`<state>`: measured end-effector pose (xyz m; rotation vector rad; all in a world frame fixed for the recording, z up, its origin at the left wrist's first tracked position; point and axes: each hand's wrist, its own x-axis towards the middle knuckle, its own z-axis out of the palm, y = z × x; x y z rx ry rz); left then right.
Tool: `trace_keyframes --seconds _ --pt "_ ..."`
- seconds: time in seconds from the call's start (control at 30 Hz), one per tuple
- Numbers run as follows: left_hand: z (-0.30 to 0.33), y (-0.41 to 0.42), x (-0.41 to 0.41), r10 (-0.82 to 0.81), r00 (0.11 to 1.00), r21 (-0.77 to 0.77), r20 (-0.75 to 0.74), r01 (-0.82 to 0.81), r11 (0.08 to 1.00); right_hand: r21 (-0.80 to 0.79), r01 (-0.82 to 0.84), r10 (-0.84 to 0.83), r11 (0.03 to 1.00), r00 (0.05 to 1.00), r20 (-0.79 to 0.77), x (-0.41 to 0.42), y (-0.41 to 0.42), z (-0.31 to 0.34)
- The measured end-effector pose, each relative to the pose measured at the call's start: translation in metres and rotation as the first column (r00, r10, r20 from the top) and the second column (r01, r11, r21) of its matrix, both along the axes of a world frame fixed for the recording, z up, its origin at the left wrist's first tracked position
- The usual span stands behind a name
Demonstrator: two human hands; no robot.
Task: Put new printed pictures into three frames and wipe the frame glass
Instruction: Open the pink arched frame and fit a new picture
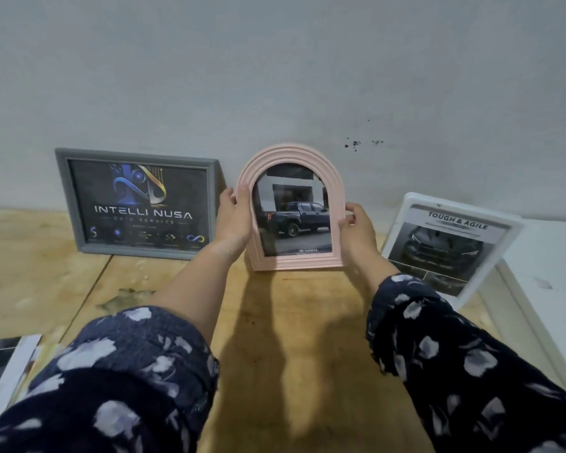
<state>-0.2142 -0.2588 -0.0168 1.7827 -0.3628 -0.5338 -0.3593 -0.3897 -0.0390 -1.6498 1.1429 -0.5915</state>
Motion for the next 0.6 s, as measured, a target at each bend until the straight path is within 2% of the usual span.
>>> trace_keyframes --seconds 0.13,0.3,0.43,0.53,0.6 --pt "0.008 0.02 0.008 0.033 0.997 0.033 -0.07 -0.031 0.999 -0.261 -0.078 0.076 0.962 0.997 -0.019 -0.002 0.013 0.034" --pt "0.016 0.052 -0.001 0.111 0.993 0.12 0.046 -0.115 0.986 -0.607 -0.172 0.089 0.776 0.982 -0.164 -0.006 0.052 0.045" --pt "0.019 0.084 -0.015 0.055 0.992 0.163 0.112 -0.073 0.984 -0.728 -0.287 0.066 0.623 0.946 -0.316 -0.019 0.1 0.039" --pt "0.008 0.11 -0.031 -0.016 0.998 0.288 0.062 -0.003 0.958 -0.779 -0.359 0.049 0.514 0.919 -0.391 -0.035 0.14 0.021" --pt "-0.005 0.128 -0.039 -0.025 1.0 0.355 0.016 0.018 0.935 -0.769 -0.421 0.063 0.481 0.892 -0.449 -0.045 0.163 0.009"
